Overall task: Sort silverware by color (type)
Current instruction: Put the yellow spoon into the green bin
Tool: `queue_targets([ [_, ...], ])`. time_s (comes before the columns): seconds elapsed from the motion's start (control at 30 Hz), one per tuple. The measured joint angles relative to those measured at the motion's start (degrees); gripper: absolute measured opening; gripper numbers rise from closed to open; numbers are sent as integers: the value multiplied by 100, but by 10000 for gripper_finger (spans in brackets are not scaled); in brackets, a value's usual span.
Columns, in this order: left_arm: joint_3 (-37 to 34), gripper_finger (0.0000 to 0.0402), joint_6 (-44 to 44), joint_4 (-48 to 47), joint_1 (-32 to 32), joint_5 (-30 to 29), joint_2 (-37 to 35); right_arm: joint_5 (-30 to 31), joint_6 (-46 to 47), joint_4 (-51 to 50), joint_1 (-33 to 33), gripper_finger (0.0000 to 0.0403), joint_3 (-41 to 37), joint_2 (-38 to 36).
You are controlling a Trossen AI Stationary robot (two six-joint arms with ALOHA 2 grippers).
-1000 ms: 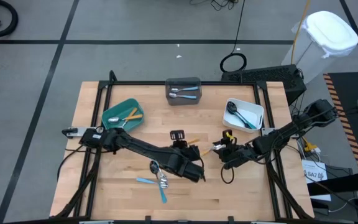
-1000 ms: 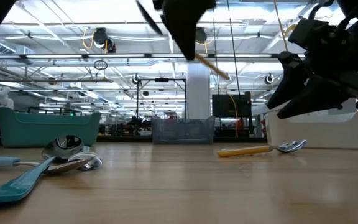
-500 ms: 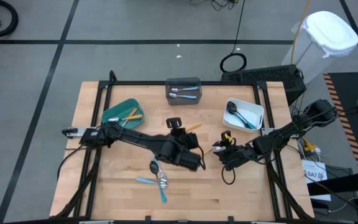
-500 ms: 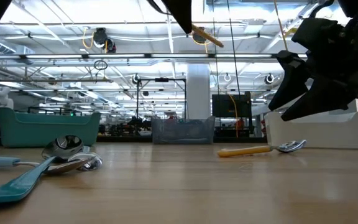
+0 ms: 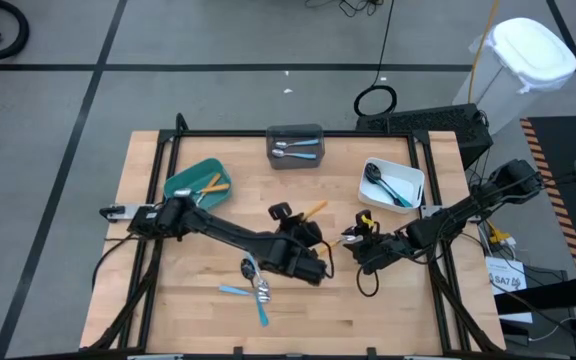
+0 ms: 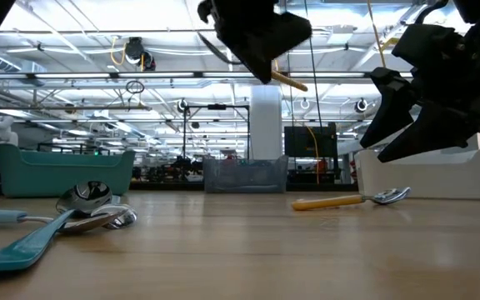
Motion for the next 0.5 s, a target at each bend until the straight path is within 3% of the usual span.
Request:
queue_targets([
  [0.23,-1068,50,-494,1101,-4,-456,0,5,-1,-32,0,164,0,-1],
  [0.5,-1203,50,-862,-153,238,-697,-438,20,-1,-38,-2,164,-3,-2],
])
